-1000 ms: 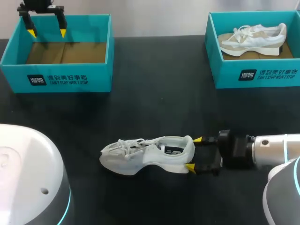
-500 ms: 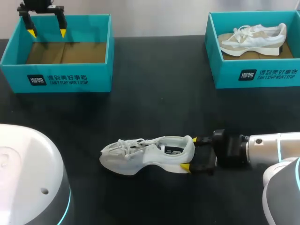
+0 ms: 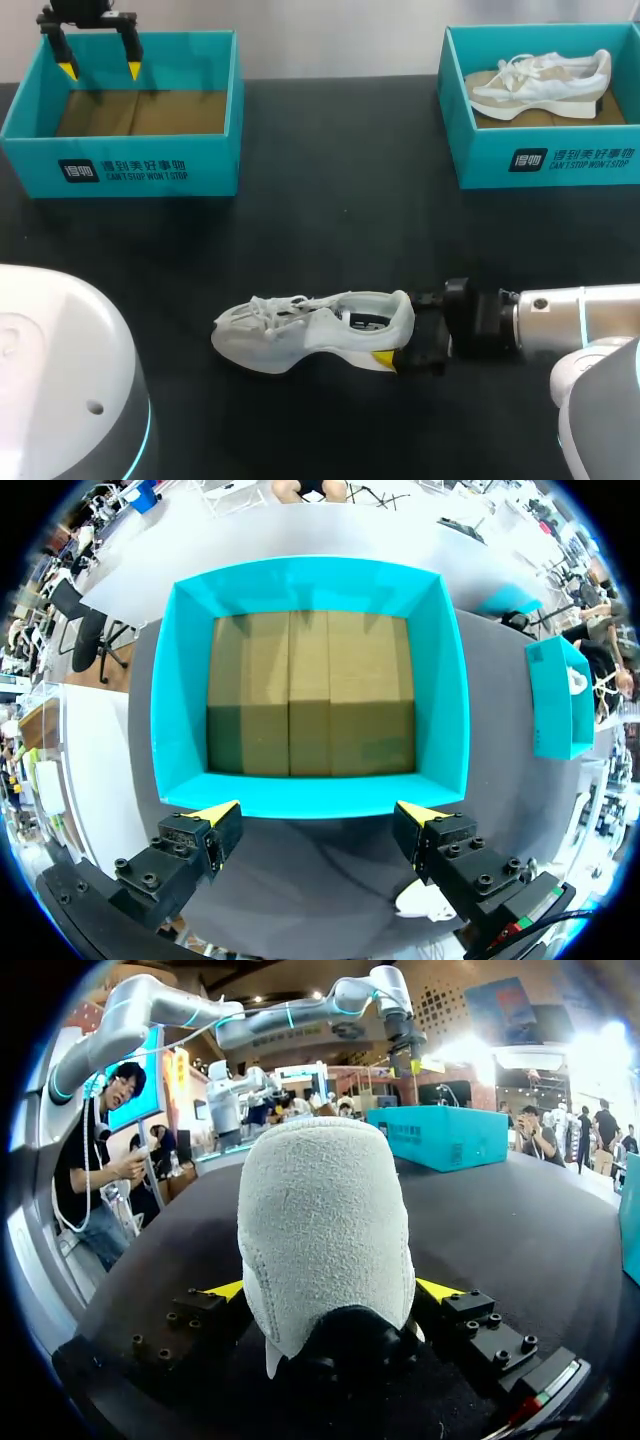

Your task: Take the shoe out of the shoebox, open the shoe tongue, remove and reinsert the insole, then place the shoe into the shoebox

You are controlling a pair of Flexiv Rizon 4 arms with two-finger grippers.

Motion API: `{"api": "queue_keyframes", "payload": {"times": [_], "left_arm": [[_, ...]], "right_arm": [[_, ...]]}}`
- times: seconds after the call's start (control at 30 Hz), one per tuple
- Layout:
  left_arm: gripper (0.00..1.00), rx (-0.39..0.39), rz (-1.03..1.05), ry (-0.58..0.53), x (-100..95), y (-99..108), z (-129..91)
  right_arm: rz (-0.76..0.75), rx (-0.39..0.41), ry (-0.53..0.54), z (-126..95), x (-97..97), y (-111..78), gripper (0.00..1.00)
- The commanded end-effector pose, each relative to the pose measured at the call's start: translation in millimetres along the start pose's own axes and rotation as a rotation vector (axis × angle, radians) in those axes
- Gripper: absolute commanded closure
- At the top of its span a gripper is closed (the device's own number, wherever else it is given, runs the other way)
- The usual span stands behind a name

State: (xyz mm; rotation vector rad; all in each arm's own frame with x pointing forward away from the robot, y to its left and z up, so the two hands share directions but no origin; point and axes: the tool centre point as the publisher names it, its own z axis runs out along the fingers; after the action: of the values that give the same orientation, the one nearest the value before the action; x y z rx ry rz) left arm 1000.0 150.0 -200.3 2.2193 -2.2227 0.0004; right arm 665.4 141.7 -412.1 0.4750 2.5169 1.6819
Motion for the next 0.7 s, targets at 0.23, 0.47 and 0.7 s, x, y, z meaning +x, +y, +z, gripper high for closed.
{"api": "queue_keyframes", "payload": {"times": [0.23,0.47,0.7], "left_arm": [[0.0,0.0,-0.001,0.0,0.0,0.0,-0.2],[0.0,0.0,-0.001,0.0,0.0,0.0,-0.2],[0.0,0.0,-0.001,0.0,0.0,0.0,-0.2]], "right_arm": [[0.006,-0.007,0.018,14.8,3.3,-0.4,0.0],[0.014,-0.011,0.024,17.2,3.3,0.8,0.0],[-0.029,-0.056,0.042,12.1,-3.9,5.4,0.0]]}}
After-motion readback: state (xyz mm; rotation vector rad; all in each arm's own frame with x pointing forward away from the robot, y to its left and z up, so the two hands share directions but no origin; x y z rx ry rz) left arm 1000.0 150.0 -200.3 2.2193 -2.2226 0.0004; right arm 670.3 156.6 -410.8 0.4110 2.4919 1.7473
